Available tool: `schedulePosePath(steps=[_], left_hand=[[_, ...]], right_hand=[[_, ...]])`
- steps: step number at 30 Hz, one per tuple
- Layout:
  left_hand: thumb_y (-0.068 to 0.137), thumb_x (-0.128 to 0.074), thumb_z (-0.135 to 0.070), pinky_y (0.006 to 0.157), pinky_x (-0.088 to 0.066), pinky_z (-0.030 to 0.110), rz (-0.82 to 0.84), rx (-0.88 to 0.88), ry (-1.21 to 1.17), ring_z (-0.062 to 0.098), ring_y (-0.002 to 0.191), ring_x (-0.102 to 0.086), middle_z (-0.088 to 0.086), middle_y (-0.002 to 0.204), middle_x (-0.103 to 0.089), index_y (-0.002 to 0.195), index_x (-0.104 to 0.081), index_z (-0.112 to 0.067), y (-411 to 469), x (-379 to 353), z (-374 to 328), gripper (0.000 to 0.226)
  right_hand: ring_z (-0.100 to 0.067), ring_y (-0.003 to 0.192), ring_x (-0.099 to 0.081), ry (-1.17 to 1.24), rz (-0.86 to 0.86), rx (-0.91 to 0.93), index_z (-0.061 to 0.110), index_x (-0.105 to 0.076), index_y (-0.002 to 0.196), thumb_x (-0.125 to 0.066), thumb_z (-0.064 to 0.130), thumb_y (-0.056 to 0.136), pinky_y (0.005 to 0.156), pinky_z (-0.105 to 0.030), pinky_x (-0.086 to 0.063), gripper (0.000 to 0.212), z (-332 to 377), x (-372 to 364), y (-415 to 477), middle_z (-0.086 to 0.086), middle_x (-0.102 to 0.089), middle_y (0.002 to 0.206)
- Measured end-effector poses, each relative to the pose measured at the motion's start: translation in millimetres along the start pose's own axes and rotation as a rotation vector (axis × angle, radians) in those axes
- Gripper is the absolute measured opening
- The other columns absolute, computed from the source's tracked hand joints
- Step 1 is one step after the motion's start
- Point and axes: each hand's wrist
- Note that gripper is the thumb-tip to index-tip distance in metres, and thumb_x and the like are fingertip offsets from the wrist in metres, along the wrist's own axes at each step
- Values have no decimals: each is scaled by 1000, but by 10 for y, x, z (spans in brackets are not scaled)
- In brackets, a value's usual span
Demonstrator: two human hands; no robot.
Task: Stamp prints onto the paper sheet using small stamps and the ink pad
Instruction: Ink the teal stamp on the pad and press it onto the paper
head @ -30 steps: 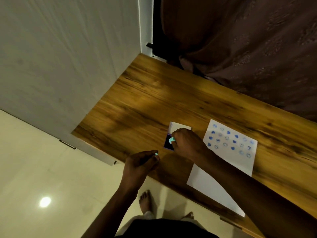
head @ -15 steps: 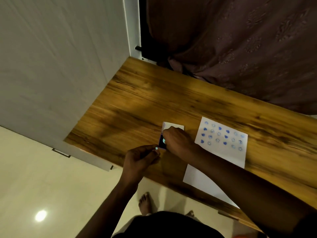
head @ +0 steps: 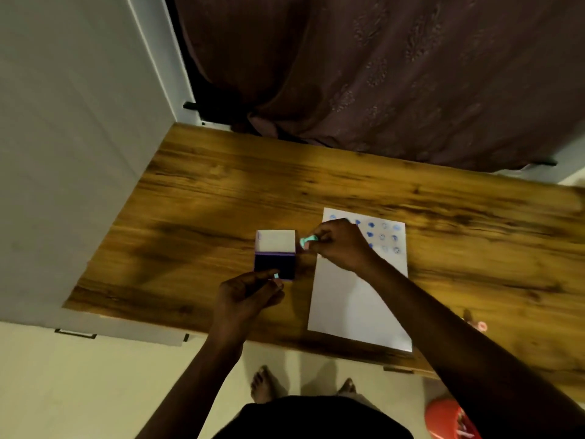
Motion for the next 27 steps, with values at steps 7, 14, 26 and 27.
schedulePosePath(steps=[7,14,26,27], left_hand=[[88,-78,-8,85,-65,45,38,44,42,32,96,-79,7,104,-82,110,-78,-19,99,-270,71,24],[88,-78,-3,82,-65,45,63,54,83,29,94,-80,3,103,-81,102,-76,-25,178,-441,84,26],[90,-74,0,74,-66,31,99,15,123,18,91,-80,-11,97,-82,85,-81,-45,292,-497,31,45],[90,-74,0,75,-66,32,102,14,129,16,90,-80,-14,95,-82,84,-81,-46,298,-504,29,46]], right_hand=[[-25,103,-69,-249,-160,-154,6,-76,105,-71,28,91,76,-23,-45,26,-667,447,-228,-10,-75,111],[-27,107,-67,-391,-105,-160,8,-68,117,-62,28,96,89,-32,-56,30,-741,308,-262,-12,-71,118],[-25,99,-68,-425,-101,-193,14,-68,114,-66,36,93,78,-27,-50,30,-807,159,-141,-9,-72,109],[-25,100,-68,-425,-107,-192,14,-69,115,-66,35,92,77,-27,-49,31,-814,147,-136,-9,-72,110]])
Point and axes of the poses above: each hand's wrist, its own y-axis towards the middle knuckle, its own x-axis out of the back of the hand, z = x × y
